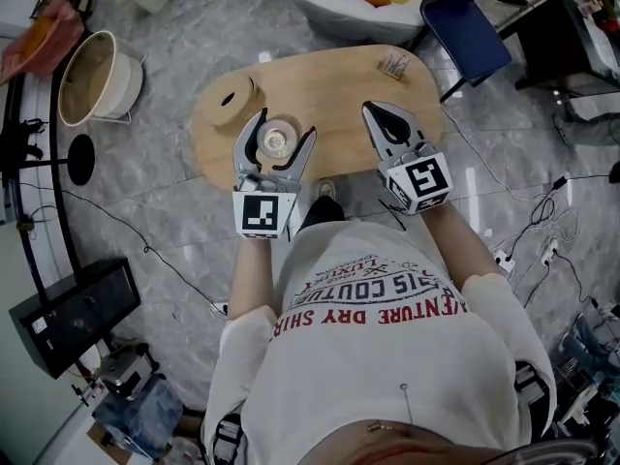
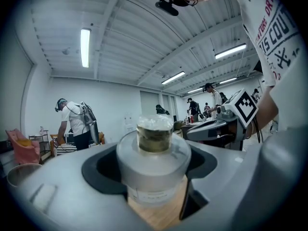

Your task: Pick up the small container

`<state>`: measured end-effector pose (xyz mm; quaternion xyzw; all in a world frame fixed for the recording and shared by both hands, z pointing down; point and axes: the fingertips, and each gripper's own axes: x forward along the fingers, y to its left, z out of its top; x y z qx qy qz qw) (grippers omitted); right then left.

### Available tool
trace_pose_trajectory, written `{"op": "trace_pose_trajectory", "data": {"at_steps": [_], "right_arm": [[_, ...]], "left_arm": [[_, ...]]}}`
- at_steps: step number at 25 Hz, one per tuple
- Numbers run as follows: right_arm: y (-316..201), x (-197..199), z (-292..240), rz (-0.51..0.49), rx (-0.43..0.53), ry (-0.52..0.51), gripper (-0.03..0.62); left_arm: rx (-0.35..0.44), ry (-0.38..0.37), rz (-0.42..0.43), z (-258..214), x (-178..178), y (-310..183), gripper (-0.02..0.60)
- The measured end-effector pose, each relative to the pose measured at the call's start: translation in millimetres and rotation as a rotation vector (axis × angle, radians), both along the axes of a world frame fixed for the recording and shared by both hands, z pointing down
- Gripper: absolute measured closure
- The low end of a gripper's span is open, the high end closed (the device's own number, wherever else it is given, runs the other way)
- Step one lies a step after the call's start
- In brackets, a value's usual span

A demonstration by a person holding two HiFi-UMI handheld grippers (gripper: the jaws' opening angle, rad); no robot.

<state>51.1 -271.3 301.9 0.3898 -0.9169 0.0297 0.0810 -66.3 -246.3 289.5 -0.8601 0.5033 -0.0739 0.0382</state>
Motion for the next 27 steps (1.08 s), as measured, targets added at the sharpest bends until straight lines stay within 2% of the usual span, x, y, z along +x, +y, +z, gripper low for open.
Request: {"op": "trace_pose_trajectory", "data": {"at_steps": [22,27], "right_arm": [[-4,-13,10,-0.026,-0.033,0.022,0.588],[-8,-14,13,-0.026,-0.031,0.021,0.588]], "left_arm": [[-0.040,0.009,-0.010,9,-8,-5,0.236],[-0.005,-0.007,-0.002,12,-11,-9,0.236]]}}
